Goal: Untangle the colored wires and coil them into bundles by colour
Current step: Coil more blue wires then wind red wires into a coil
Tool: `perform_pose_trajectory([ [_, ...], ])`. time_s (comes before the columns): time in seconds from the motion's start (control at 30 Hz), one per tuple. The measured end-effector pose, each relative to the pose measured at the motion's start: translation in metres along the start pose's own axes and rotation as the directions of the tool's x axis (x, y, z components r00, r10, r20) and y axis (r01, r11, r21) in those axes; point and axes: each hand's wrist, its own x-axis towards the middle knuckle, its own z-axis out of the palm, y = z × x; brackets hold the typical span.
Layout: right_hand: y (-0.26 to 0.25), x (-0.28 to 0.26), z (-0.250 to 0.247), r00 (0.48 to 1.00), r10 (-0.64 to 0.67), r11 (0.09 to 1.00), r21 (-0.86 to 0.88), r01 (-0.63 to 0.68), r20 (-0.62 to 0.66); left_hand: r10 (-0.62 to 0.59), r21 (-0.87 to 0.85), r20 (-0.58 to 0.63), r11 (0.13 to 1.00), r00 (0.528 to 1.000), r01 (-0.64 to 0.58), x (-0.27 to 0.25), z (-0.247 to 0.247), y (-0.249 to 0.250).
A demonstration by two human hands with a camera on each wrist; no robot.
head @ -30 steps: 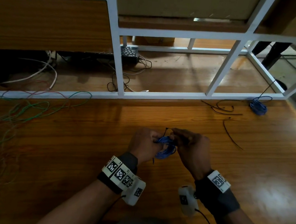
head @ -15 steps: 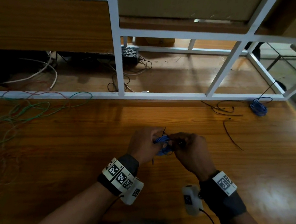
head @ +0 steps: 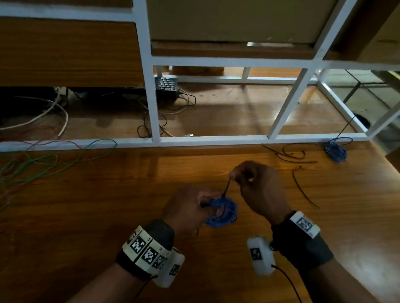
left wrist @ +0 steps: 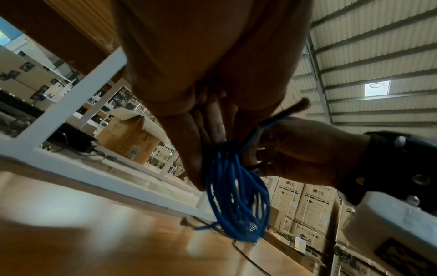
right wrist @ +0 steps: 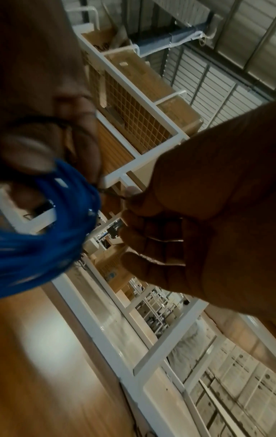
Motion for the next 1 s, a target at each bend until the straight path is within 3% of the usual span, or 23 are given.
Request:
perform_pose_trajectory([
  [0.07,-0.001,0.013,-0.015,0.992,0.068,0.998,0.020,-0.066,-0.102,0.014,0.051,0.054,0.999,0.998,-0.016,-0.002,-0.001,-0.003],
  [0.17,0.005,0.025,-0.027,0.986,0.123,0.992,0.037,-0.120,-0.115,0.022,-0.053,0.065,0.998,0.998,-0.019,-0.010,0.005,-0.001],
  [0.23,0.005,0.023,-0.022,0.971,0.221,0.957,0.214,-0.198,-0.088,-0.002,-0.097,0.049,0.995,0.999,0.007,-0.010,0.009,0.003],
  [0.27,0.005,0.020,-0.019,0.952,0.301,0.888,0.379,-0.260,-0.052,-0.006,-0.109,0.040,0.994,0.999,0.010,-0.009,0.011,0.006],
  [0.33,0.002,0.017,-0.015,0.875,0.473,0.586,0.706,-0.398,0.102,0.025,-0.092,0.027,0.995,0.999,-0.022,-0.008,0.015,0.009],
  [0.37,-0.002,0.017,-0.013,0.832,0.531,0.441,0.787,-0.432,0.159,0.045,-0.064,0.032,0.997,0.998,-0.043,-0.009,0.016,0.011],
  [0.4,-0.003,0.018,-0.009,0.799,0.572,0.370,0.812,-0.451,0.183,0.059,-0.020,0.042,0.998,0.997,-0.058,-0.010,0.016,0.011],
  [0.53,0.005,0.019,-0.007,0.769,0.629,0.447,0.756,-0.478,0.115,0.103,0.179,0.109,0.976,0.989,-0.122,-0.008,0.015,0.014],
  [0.73,0.013,0.019,-0.013,0.790,0.595,0.506,0.694,-0.512,0.148,0.072,0.334,0.216,0.932,0.974,-0.143,-0.003,0.006,0.019],
  [0.93,0.031,0.023,-0.006,0.765,0.623,0.504,0.665,-0.551,0.162,0.077,0.295,0.239,0.944,0.968,-0.148,0.001,0.014,0.022],
  [1.0,0.039,0.026,-0.007,0.781,0.594,0.479,0.696,-0.535,0.192,0.036,0.211,0.213,0.974,0.976,-0.082,0.002,0.018,0.015],
])
